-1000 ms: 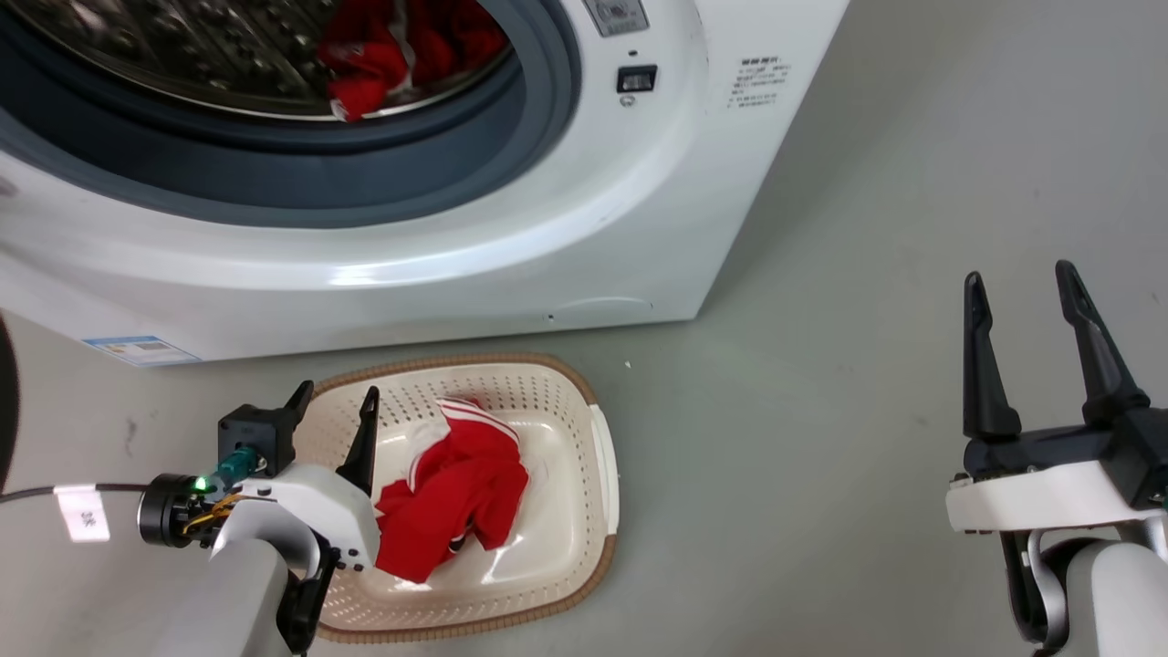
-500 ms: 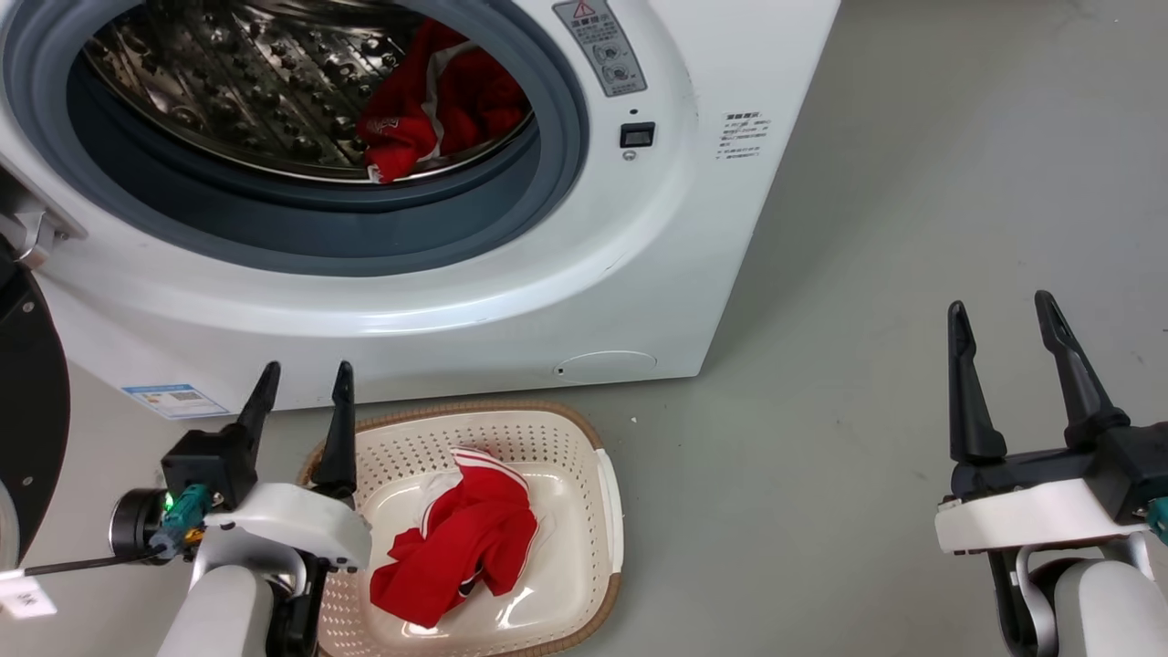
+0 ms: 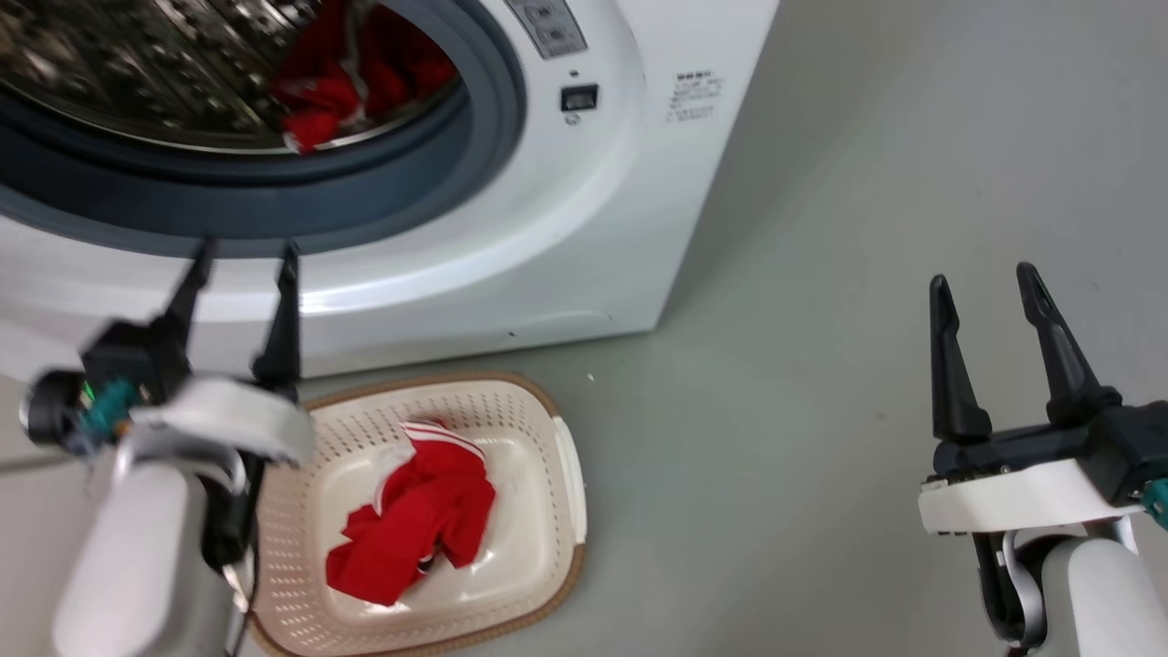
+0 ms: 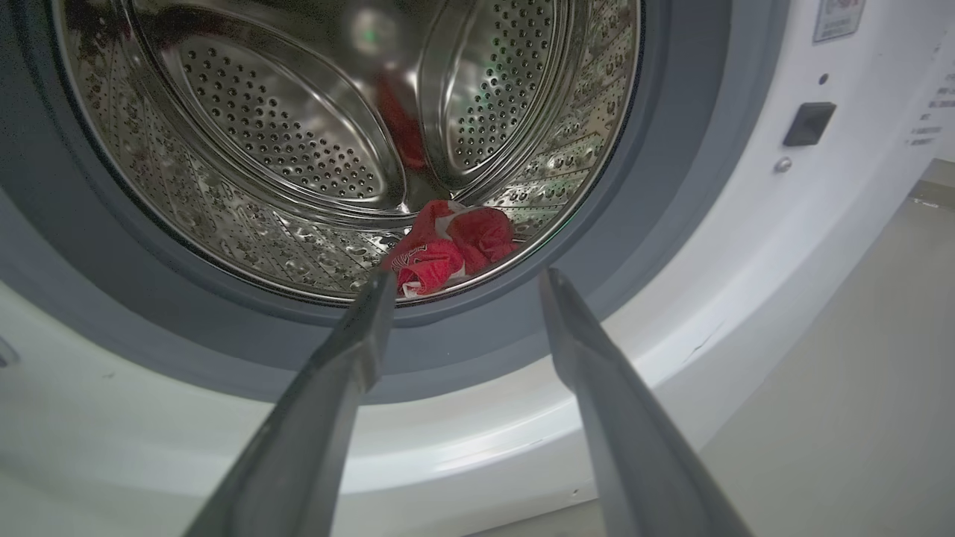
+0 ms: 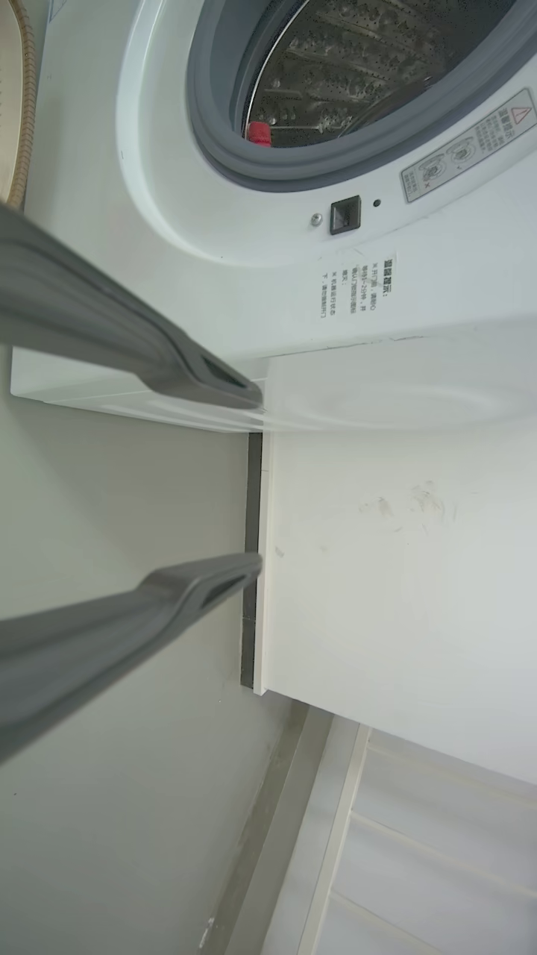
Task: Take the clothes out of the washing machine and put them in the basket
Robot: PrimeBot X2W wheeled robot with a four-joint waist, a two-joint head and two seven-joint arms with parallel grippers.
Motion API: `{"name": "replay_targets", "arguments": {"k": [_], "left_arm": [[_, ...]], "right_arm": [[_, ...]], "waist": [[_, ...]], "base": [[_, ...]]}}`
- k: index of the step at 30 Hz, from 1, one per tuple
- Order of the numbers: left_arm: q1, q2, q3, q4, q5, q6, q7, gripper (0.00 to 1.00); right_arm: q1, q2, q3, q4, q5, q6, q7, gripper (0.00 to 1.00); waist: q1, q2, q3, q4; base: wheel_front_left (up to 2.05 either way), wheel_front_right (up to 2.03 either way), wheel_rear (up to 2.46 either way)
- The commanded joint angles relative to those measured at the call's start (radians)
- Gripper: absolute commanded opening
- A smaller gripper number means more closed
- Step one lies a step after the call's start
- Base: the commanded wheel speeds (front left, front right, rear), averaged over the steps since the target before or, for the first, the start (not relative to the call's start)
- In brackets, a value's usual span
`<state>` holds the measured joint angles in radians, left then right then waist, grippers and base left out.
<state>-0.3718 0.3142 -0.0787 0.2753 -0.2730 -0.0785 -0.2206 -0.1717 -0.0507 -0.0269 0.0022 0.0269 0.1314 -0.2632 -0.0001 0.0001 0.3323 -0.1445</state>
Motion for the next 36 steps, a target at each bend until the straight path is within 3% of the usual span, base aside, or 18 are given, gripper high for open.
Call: {"name": "replay_targets", "arguments": {"k": [1, 8, 15, 28, 36], "left_arm": [[-0.032, 0.011, 0.002, 0.001, -0.007, -0.005, 0.015, 1.00], [-0.248, 0.098, 0.024, 0.021, -0.058, -0.029, 0.164, 1.00], [-0.559, 0.267, -0.040, 0.101, -0.045, -0.049, 0.398, 1.00], [-1.041, 0.420, -0.172, 0.341, -0.066, -0.052, 0.797, 1.00], [-1.166, 0.488, -0.309, 0.441, -0.092, -0.051, 0.973, 1.00]], "right_arm": [[-0.014, 0.001, 0.003, -0.004, 0.007, -0.001, -0.002, 1.00], [-0.061, 0.001, 0.027, -0.020, 0.039, -0.001, -0.002, 1.00], [-0.098, 0.001, 0.056, -0.037, 0.091, -0.001, -0.002, 1.00], [-0.125, 0.001, 0.154, -0.050, 0.188, -0.001, -0.002, 1.00], [-0.110, 0.001, 0.181, -0.059, 0.216, -0.001, -0.002, 1.00]], "waist": [[0.0001, -0.0001, 0.048, -0.034], [0.0001, -0.0001, 0.185, -0.108], [0.0001, -0.0001, 0.330, -0.176], [0.0001, -0.0001, 0.495, -0.303], [0.0001, -0.0001, 0.528, -0.344]], "base": [[0.00, 0.00, 0.00], [0.00, 0.00, 0.00], [0.00, 0.00, 0.00], [0.00, 0.00, 0.00], [0.00, 0.00, 0.00]]}}
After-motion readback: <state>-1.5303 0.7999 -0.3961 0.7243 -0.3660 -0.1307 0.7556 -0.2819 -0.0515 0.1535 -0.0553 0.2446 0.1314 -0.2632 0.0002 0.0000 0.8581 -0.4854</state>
